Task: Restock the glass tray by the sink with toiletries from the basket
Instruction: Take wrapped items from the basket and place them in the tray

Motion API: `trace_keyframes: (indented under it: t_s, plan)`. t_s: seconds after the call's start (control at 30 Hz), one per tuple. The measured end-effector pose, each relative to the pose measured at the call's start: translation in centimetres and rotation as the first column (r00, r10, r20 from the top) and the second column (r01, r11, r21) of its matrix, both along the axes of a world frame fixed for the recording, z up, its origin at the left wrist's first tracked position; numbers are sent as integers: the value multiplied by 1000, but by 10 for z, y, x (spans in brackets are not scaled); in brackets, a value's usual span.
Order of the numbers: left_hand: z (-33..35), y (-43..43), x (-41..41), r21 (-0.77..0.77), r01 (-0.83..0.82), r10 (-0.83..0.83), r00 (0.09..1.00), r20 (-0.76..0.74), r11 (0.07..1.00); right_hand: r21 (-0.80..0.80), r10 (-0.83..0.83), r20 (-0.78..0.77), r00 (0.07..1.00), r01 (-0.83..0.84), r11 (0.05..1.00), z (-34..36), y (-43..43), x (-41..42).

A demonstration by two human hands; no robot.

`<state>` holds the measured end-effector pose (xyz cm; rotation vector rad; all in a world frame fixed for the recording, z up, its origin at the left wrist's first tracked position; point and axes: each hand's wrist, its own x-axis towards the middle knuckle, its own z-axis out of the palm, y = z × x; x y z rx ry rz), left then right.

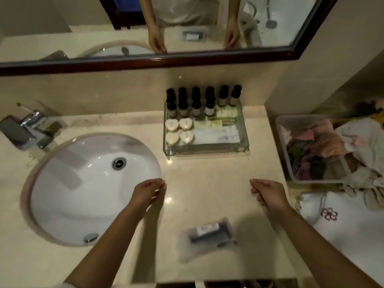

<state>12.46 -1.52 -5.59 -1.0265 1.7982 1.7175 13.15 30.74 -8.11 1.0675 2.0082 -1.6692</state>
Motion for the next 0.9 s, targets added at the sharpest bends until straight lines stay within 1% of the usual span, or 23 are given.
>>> trace_keyframes:
  t_s: [0.1, 0.17, 0.23, 0.33, 0.37, 0.4, 0.47, 0.5, 0.53, 0.57, 0.63, 0.73, 0.8, 0.9]
  plan:
    - [8, -8, 18, -36, 76, -75, 997, 10, 996, 32, 97, 47, 994, -99, 995, 7, 5, 19]
    - [14, -8, 30, -88, 142, -142, 990, 9, 986, 31, 153, 63, 986, -155, 987, 12, 5, 30]
    - [21, -4, 43, -130, 220, -219, 975, 18, 967, 33, 203, 85, 975, -207, 978, 17, 3, 42]
    - [24, 10, 63, -144, 345, -345, 938, 24, 928, 14, 243, 108, 964, -246, 969, 22, -5, 59]
    - [23, 16, 69, -184, 408, -408, 912, 40, 894, 5, 256, 116, 960, -258, 966, 23, -8, 64]
    - [19, 21, 77, -257, 492, -491, 868, 75, 832, -6, 272, 125, 954, -274, 962, 24, -12, 70]
    - [11, 30, 90, -408, 648, -635, 749, 189, 643, -24, 304, 144, 942, -304, 952, 21, -21, 81]
    - [7, 34, 97, -460, 699, -683, 691, 237, 548, -22, 320, 154, 935, -320, 947, 18, -25, 86]
    - [3, 37, 102, -496, 732, -723, 639, 261, 467, -10, 338, 164, 927, -341, 940, 15, -29, 90]
    - [0, 40, 109, -520, 750, -760, 595, 262, 409, 6, 358, 174, 917, -365, 931, 11, -33, 94]
    - [-1, 48, 121, -546, 770, -823, 518, 232, 330, 22, 378, 182, 908, -388, 921, 6, -41, 101]
    - [-4, 61, 134, -594, 776, -864, 434, 257, 213, 29, 368, 164, 915, -378, 925, 3, -52, 105]
    - [-10, 70, 139, -647, 743, -865, 427, 263, 170, 28, 338, 157, 928, -347, 938, 4, -56, 105]
    - [-19, 82, 142, -718, 675, -851, 467, 239, 169, -9, 253, 150, 956, -254, 967, 3, -59, 101]
